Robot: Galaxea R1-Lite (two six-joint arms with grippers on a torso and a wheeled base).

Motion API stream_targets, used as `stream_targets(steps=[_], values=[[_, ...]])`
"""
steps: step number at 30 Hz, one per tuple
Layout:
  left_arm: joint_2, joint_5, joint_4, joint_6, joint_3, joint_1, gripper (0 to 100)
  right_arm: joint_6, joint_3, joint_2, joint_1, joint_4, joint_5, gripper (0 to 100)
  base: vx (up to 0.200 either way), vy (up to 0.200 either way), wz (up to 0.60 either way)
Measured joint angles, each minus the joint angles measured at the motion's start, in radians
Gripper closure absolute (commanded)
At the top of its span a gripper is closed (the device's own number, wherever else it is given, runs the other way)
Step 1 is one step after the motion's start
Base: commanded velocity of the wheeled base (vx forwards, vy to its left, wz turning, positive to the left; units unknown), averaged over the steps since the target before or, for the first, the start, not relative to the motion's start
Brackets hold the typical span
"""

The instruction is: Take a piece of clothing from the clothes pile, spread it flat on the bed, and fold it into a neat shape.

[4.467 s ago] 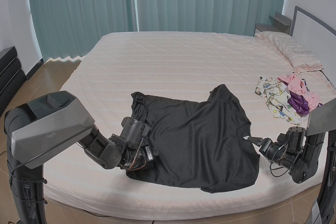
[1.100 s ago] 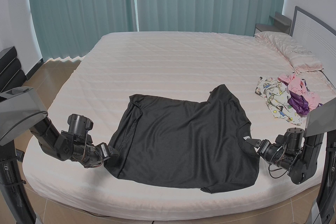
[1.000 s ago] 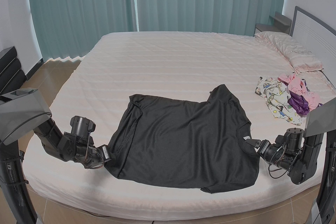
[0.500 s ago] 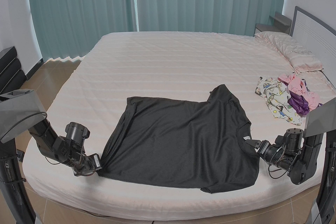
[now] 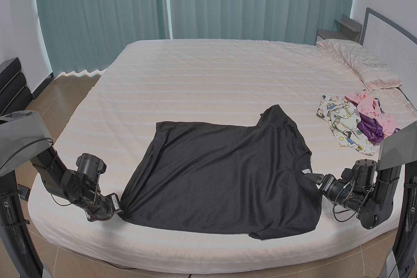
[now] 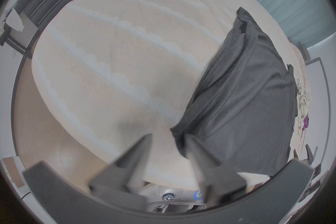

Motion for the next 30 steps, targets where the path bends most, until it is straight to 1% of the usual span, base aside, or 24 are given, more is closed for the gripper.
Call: stream_targets(steps=[3,6,8,9,10,13,16,18,25,30], values=[[-0.007,-0.013,0.003,-0.004,0.0,0.004,0,0.0,0.0,0.0,-0.001,0.0,0.0,0,0.0,0.0,0.0],[-0.024,-0.054,0.003,-0.016,-0.001,0.013,0,0.0,-0.001,0.0,-0.001,0.0,0.0,0,0.0,0.0,0.0],[-0.043,-0.1,0.003,-0.043,-0.001,0.019,0,0.0,-0.001,0.0,-0.001,0.0,0.0,0,0.0,0.0,0.0],[-0.055,-0.122,0.003,-0.073,-0.001,0.022,0,0.0,-0.001,0.0,-0.001,0.0,0.0,0,0.0,0.0,0.0],[-0.063,-0.132,0.003,-0.092,-0.001,0.024,0,0.0,-0.001,0.0,-0.001,0.0,0.0,0,0.0,0.0,0.0],[-0.092,-0.173,-0.002,-0.162,-0.007,0.029,0,0.0,-0.001,0.0,-0.001,0.0,0.0,0,0.2,0.0,0.0],[-0.114,-0.232,-0.005,-0.185,-0.007,0.032,0,0.0,0.0,0.0,-0.001,0.0,0.0,0,0.2,0.0,0.0],[-0.125,-0.257,-0.007,-0.193,-0.005,0.036,0,0.0,0.0,0.0,-0.001,0.0,0.0,0,0.2,0.0,0.0],[-0.143,-0.263,-0.009,-0.196,0.003,0.041,0,0.0,0.0,0.0,0.0,0.0,0.0,0,0.2,0.0,0.0],[-0.147,-0.263,-0.011,-0.195,0.014,0.041,0,-0.001,0.0,0.001,0.001,0.0,0.0,0,0.0,0.0,0.0]])
